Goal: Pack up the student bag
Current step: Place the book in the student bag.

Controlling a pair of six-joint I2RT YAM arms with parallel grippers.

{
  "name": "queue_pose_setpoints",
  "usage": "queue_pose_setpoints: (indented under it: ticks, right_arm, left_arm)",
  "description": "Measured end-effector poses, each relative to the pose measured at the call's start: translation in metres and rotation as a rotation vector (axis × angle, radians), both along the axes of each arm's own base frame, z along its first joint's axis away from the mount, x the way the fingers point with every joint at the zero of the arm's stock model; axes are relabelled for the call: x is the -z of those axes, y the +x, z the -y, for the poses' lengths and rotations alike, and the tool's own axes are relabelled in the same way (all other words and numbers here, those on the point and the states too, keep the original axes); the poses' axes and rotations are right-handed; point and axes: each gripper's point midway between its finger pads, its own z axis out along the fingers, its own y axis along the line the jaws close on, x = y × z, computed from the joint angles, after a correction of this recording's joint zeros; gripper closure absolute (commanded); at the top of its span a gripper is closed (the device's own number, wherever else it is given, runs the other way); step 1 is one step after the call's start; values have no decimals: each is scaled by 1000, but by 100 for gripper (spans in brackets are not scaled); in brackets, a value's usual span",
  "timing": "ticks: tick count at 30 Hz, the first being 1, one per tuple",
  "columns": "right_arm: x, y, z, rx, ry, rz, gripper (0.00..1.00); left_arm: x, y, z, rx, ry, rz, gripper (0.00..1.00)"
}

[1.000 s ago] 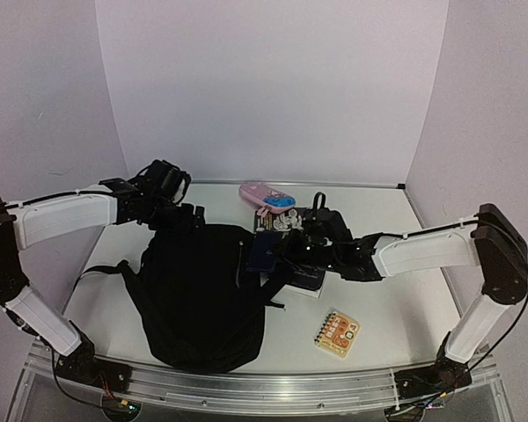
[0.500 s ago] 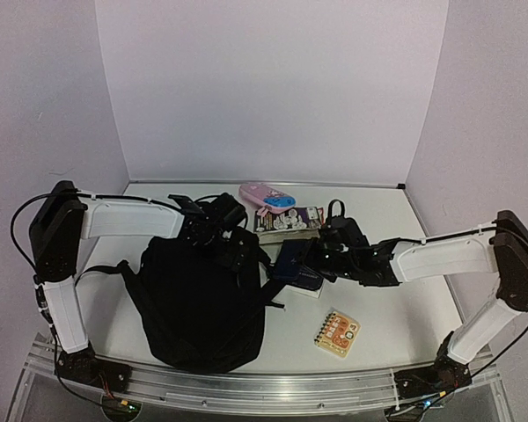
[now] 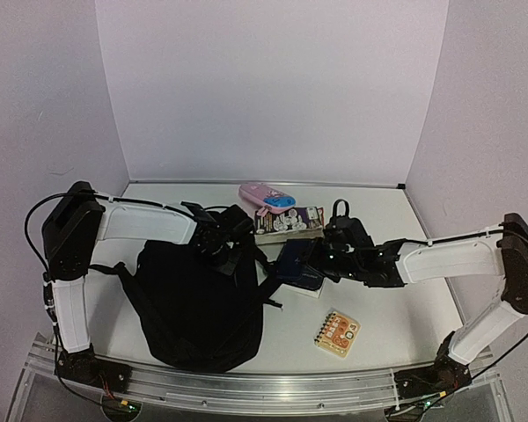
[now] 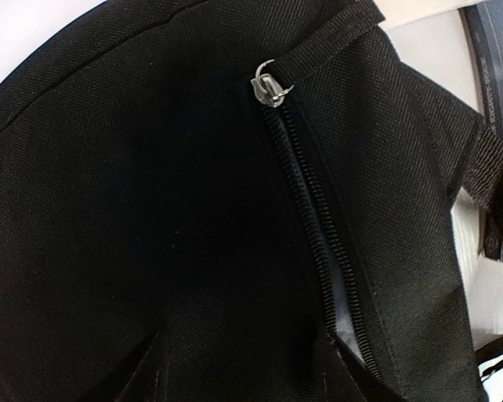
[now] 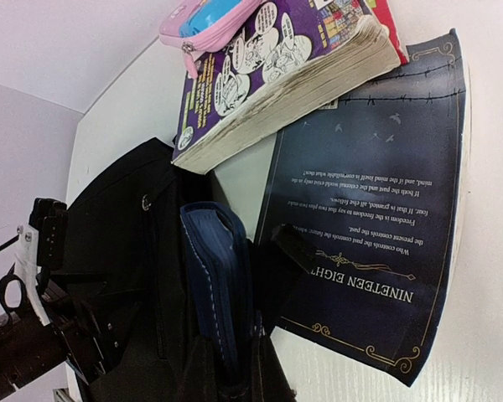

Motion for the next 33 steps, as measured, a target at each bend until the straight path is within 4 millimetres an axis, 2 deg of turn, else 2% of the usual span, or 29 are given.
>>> queue_pose_setpoints:
  ticks: [5, 9, 11, 15, 16, 19, 23, 29, 33]
  right_arm:
    - [-1, -3, -2, -22, 3, -9, 100]
    - [-12, -7, -15, -83, 25, -15, 100]
    - [-23, -6, -26, -113, 47, -3, 100]
    - [-43, -3, -48, -165, 93, 23, 100]
    - [-44, -3, -51, -174, 96, 24, 100]
    - [-37, -3, -56, -185, 90, 10, 100]
    - [-28, -3, -54, -174, 71, -5, 100]
    - [-9, -6, -41, -139, 32, -25, 100]
    - [0, -9, -34, -130, 12, -35, 100]
  left_arm:
    - [0, 1, 0, -15, -6, 3, 83]
    - [0, 1, 1, -25, -20, 3, 97]
    - [2, 0, 1, -30, -27, 3, 99]
    - [6, -3, -2, -44, -32, -3, 99]
    - [7, -4, -3, -49, -32, -5, 93]
    - [8, -5, -3, -62, -41, -11, 65]
    - [3, -6, 2, -77, -87, -19, 46]
    - [0, -7, 6, -87, -119, -23, 30]
    - [1, -6, 3, -100, -100, -23, 31]
